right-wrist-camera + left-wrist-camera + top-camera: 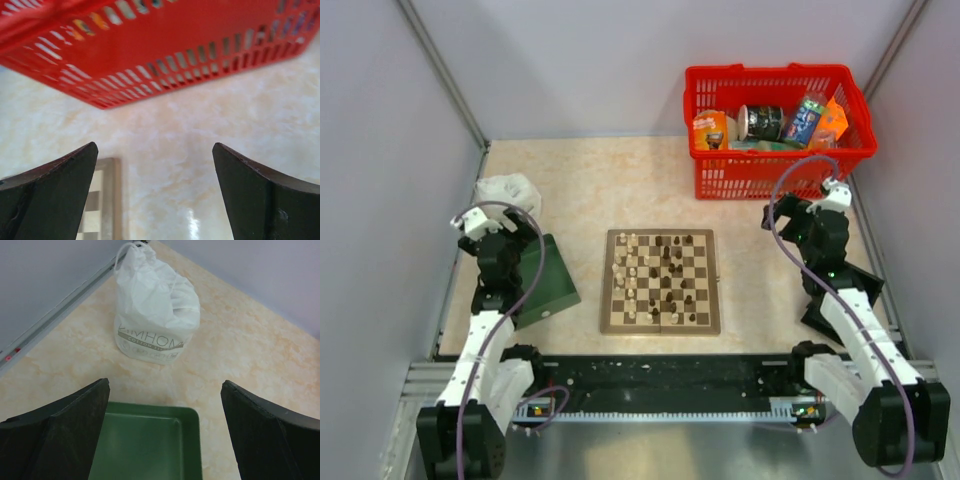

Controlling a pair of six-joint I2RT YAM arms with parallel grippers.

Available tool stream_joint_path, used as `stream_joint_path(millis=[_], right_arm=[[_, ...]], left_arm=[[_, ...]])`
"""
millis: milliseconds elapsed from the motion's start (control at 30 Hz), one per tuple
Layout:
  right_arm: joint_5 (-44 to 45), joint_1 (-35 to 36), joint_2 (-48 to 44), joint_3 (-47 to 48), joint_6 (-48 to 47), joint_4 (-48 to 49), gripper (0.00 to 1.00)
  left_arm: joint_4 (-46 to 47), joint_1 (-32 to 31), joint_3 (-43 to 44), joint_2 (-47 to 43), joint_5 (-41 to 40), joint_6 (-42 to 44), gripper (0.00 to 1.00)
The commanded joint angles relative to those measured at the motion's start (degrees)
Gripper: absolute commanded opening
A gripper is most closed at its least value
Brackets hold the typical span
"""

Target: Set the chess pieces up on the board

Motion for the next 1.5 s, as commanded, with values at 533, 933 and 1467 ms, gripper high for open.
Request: stream_joint_path(millis=[533, 933, 1467], right_arm=[[-4.73, 5.18, 10.43, 18.01, 0.25, -20.51, 0.99], [-2.38, 16.8, 16.43, 24.81, -0.39, -22.84, 0.99], [-5.94, 22.86, 22.39, 24.96, -2.75, -19.65, 0.99]], left_arm=[[-28.84, 0.49, 20.16, 3.8, 11.58, -5.99, 0.99], [-38.78, 0.4, 27.47, 5.57, 17.31, 3.77, 0.99], [-38.7, 0.4, 26.86, 5.57, 12.91, 5.97, 0.99]])
